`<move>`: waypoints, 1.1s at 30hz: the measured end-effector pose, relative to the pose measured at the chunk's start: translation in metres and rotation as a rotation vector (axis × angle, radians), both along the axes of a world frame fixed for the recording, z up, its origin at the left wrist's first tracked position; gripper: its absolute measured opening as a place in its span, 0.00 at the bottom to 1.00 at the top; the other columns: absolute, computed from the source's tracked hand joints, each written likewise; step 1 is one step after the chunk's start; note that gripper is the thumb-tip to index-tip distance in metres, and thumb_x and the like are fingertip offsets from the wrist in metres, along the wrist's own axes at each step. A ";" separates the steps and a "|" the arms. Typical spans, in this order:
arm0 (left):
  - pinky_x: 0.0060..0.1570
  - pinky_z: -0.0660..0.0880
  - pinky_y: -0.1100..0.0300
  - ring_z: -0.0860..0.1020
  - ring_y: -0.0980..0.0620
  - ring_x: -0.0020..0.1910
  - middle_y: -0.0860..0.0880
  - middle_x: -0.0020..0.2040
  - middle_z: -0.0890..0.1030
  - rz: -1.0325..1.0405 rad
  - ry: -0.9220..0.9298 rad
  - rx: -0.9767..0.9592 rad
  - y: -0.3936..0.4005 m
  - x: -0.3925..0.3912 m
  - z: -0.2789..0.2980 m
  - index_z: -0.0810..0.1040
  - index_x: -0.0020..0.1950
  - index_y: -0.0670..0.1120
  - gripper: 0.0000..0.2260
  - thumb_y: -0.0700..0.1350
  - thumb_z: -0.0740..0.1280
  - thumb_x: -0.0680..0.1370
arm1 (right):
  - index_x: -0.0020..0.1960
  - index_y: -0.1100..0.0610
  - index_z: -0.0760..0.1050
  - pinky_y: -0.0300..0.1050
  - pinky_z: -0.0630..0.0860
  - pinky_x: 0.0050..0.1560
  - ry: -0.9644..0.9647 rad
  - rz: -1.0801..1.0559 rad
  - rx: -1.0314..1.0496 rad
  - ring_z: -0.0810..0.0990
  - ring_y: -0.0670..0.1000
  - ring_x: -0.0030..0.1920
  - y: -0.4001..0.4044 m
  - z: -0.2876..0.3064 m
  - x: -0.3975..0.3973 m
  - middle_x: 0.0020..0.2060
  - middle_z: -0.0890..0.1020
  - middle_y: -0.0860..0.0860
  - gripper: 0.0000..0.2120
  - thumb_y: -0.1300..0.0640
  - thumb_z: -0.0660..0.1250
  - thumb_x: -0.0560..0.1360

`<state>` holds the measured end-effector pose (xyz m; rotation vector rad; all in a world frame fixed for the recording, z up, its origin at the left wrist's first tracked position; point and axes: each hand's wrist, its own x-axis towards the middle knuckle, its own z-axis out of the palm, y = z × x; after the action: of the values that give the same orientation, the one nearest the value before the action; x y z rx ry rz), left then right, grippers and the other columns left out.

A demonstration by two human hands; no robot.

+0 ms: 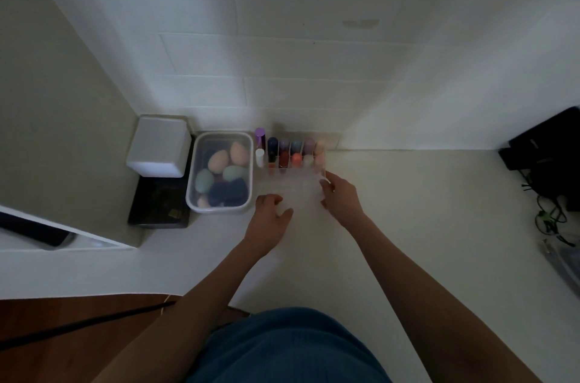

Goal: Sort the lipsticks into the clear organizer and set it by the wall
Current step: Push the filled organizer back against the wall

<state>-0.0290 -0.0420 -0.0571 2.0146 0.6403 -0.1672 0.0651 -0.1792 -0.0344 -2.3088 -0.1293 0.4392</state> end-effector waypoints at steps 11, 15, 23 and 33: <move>0.46 0.70 0.60 0.72 0.58 0.35 0.47 0.55 0.66 -0.061 -0.023 0.077 0.005 -0.006 -0.011 0.68 0.61 0.42 0.17 0.44 0.67 0.75 | 0.54 0.55 0.77 0.51 0.75 0.49 -0.528 0.056 0.021 0.76 0.57 0.50 0.029 0.028 -0.007 0.49 0.79 0.55 0.09 0.61 0.63 0.76; 0.47 0.70 0.58 0.73 0.50 0.37 0.48 0.52 0.65 -0.089 -0.023 0.098 0.007 -0.007 -0.012 0.67 0.60 0.41 0.17 0.43 0.67 0.75 | 0.56 0.50 0.78 0.48 0.60 0.59 -0.564 0.360 -0.086 0.75 0.54 0.55 0.068 0.048 0.006 0.52 0.82 0.49 0.11 0.59 0.61 0.77; 0.45 0.68 0.60 0.69 0.56 0.34 0.49 0.50 0.67 -0.049 -0.009 0.020 0.014 -0.007 -0.017 0.68 0.59 0.40 0.16 0.42 0.68 0.74 | 0.55 0.45 0.76 0.57 0.60 0.64 -0.367 0.436 -0.217 0.72 0.50 0.60 0.087 0.056 0.020 0.53 0.80 0.46 0.12 0.56 0.59 0.77; 0.43 0.69 0.59 0.69 0.59 0.34 0.50 0.49 0.67 -0.058 -0.025 0.006 0.015 -0.006 -0.020 0.68 0.58 0.41 0.16 0.42 0.68 0.74 | 0.52 0.44 0.76 0.55 0.62 0.55 -0.425 0.331 -0.297 0.72 0.53 0.53 0.084 0.053 0.018 0.46 0.81 0.46 0.09 0.53 0.58 0.78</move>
<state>-0.0353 -0.0266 -0.0768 2.0391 0.5674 -0.1741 0.0832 -0.0954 0.0187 -2.6553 -0.7043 0.1251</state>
